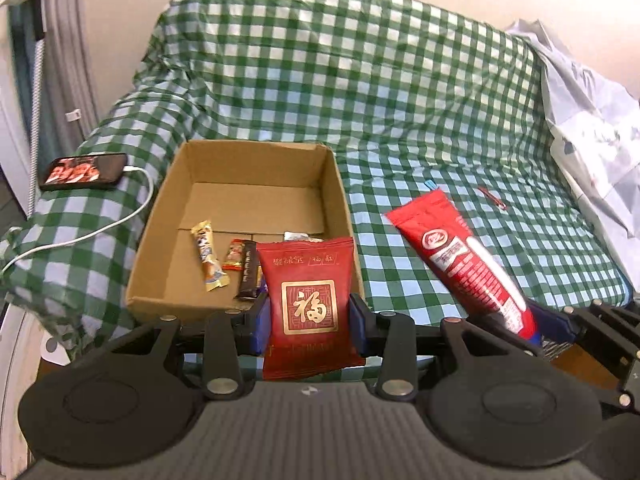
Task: Organize snacks
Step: 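Carry the red candy pack and red strip pack over the box with both tools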
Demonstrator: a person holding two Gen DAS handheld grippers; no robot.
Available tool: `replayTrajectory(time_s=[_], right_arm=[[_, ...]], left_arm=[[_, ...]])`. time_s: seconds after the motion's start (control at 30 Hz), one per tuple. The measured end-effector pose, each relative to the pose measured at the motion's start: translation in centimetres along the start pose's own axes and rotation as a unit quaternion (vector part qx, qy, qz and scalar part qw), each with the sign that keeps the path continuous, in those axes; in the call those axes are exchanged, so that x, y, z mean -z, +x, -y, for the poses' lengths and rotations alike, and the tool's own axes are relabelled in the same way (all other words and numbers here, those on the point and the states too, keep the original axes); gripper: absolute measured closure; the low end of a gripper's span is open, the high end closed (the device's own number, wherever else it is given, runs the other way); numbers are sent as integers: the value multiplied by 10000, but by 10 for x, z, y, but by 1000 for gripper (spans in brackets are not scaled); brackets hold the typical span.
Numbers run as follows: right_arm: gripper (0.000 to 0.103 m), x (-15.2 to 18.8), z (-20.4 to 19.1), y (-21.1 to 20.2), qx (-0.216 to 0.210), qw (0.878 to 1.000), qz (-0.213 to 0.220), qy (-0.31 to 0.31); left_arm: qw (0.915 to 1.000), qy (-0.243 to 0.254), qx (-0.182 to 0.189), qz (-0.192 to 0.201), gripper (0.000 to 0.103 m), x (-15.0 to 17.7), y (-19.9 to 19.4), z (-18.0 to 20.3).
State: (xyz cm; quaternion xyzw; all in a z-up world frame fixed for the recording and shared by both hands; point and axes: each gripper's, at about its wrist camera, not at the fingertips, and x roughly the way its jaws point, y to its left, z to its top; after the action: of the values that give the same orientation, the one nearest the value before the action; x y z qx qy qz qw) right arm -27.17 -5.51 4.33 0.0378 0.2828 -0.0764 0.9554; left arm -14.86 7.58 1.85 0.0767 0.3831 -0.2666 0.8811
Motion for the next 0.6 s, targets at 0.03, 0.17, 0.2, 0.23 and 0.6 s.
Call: replayTrajectory(time_s=[0.03, 0.17, 0.2, 0.23, 0.6], right_arm=[[69, -1, -4, -3, 14, 10000, 42, -54], [69, -5, -13, -13, 65, 9997, 133, -172], [69, -5, -14, -15, 66, 9997, 150, -200], [69, -5, -17, -17, 70, 9996, 171, -234], [69, -4, -23, -25, 177, 9991, 233, -298]], left_arm=[[10000, -24, 5, 36, 59, 2, -4, -2], [9996, -92, 6, 259, 59, 6, -21, -7], [9995, -90, 10, 310, 59, 6, -24, -8], [9993, -85, 9, 359, 59, 7, -27, -9], [9987, -120, 49, 488, 59, 6, -34, -10]])
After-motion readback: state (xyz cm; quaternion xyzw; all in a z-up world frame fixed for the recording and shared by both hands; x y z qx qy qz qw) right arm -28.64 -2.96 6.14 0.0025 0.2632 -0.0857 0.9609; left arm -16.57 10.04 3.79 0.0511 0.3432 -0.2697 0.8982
